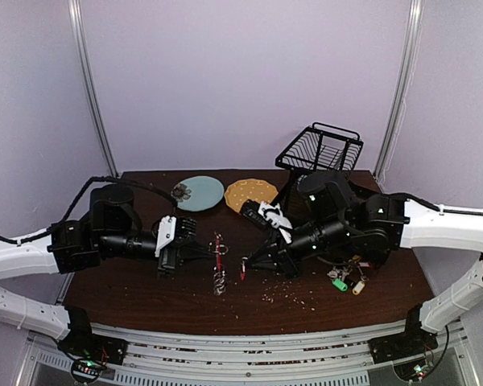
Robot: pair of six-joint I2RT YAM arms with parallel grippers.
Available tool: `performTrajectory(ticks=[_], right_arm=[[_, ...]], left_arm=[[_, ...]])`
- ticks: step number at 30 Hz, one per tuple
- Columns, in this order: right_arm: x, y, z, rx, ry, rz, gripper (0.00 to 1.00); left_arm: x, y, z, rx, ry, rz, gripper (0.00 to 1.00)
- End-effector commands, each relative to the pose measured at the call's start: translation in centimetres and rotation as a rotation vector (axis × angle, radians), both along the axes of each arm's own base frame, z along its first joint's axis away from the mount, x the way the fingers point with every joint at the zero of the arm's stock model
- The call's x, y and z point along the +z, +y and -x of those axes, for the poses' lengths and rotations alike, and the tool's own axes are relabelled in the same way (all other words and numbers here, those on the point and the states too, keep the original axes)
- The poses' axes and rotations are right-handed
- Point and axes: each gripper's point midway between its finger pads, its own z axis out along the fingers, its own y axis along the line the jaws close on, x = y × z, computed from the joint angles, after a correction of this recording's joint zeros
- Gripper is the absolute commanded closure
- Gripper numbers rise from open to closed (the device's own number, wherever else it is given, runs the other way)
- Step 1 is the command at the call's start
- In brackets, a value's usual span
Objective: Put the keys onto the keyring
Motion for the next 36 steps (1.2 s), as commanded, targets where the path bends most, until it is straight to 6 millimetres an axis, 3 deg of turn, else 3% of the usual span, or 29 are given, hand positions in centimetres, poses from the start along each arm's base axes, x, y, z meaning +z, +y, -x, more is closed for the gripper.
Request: performTrajectory(ticks=[1, 8, 14, 27, 36], right_arm=[[4.5, 1.3, 2.0, 0.127, -0.045, -0.136, 1.00], [5.0, 3.1, 3.2, 0.223, -0.027, -0.163, 1.00], [5.8, 4.3, 1.3, 0.147, -0.070, -0.192, 1.00], [6.4, 4.4, 0.3, 0.109, -0.072, -0.231, 1.00], [5.3, 4.0, -1.3, 0.044, -0.047, -0.198, 1.00]], left_arm=[[2.7, -0.3, 0.0, 0.017, -0.042, 0.084, 1.00], [3.4, -0.1, -0.8, 0.088, -0.061, 0.114, 1.00], [3.4, -0.1, -0.5, 0.123, -0.101, 0.120, 1.00], [3.5, 0.1, -0.4, 0.124, -0.129, 0.121, 1.00], [4.1, 0.6, 1.5, 0.043, -0.193, 0.164, 1.00]])
